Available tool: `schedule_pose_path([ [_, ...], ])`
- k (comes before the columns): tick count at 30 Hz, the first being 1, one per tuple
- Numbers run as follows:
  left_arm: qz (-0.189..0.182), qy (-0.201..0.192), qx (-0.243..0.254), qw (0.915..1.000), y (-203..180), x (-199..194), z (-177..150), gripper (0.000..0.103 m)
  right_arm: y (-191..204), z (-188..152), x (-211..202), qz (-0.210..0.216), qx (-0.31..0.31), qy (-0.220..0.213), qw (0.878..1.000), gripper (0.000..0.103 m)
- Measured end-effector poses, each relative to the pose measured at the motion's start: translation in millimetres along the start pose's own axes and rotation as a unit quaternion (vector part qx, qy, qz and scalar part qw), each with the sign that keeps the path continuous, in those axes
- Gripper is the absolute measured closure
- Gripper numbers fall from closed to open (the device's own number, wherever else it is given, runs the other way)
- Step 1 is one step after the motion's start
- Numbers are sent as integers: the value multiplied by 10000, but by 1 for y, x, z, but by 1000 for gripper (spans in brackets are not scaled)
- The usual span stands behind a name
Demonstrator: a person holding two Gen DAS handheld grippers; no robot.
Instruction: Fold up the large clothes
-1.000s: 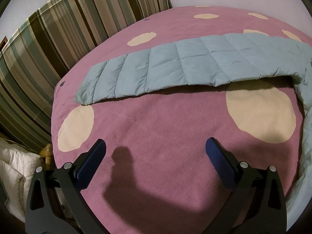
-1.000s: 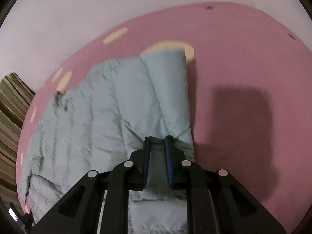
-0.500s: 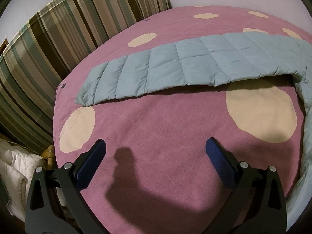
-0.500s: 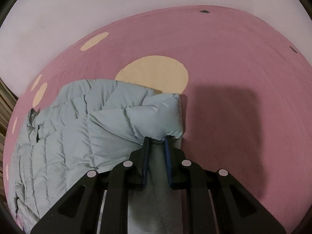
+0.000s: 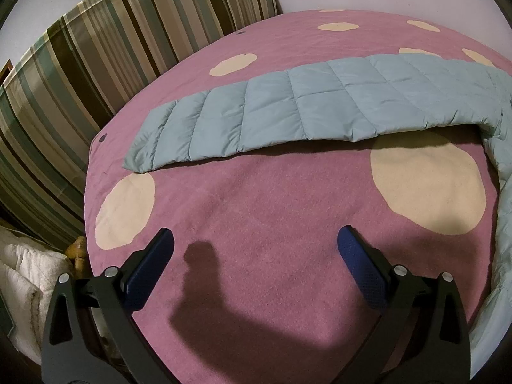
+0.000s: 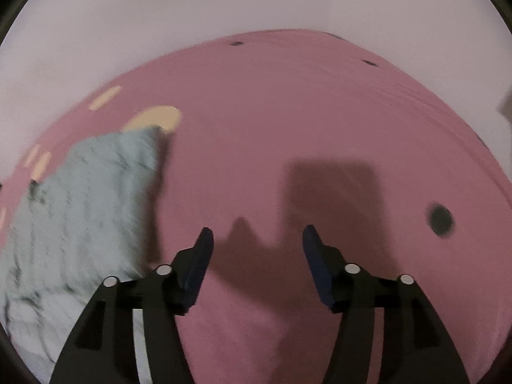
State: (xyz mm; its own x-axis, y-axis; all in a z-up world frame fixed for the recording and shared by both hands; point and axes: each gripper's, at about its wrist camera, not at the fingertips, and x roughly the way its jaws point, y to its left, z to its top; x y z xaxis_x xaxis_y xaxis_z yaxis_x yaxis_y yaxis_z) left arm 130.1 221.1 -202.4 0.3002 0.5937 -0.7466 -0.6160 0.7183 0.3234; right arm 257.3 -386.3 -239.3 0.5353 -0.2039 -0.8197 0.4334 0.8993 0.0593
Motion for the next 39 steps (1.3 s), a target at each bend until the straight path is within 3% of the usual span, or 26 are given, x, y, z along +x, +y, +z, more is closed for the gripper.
schedule_pose_path([
  [5,5,2,5,10000,0,0,0,2,-7,-40,10,-341,-84,150,9993,34],
  [9,-35,20,-22,10000,1,1,0,2,-1,-51,13,-757,-444,-191,9960,24],
  [18,-464,130,-355,9982,13,5,-1,2,-4,-51,16,-746,-335,-160,9965,18],
  [22,-846,267,-554,9945,29,9,-1,2,-6,-50,14,-723,-296,-156,9968,17],
  [28,-687,263,-1162,9905,86,20,6,3,-5,-51,14,-738,-302,-155,9967,16],
  [33,-920,414,-2054,9735,147,55,16,19,-5,-51,16,-739,-307,-154,9967,15],
  [39,-1612,241,-2524,9538,178,84,33,21,-6,-51,16,-733,-309,-154,9967,15],
])
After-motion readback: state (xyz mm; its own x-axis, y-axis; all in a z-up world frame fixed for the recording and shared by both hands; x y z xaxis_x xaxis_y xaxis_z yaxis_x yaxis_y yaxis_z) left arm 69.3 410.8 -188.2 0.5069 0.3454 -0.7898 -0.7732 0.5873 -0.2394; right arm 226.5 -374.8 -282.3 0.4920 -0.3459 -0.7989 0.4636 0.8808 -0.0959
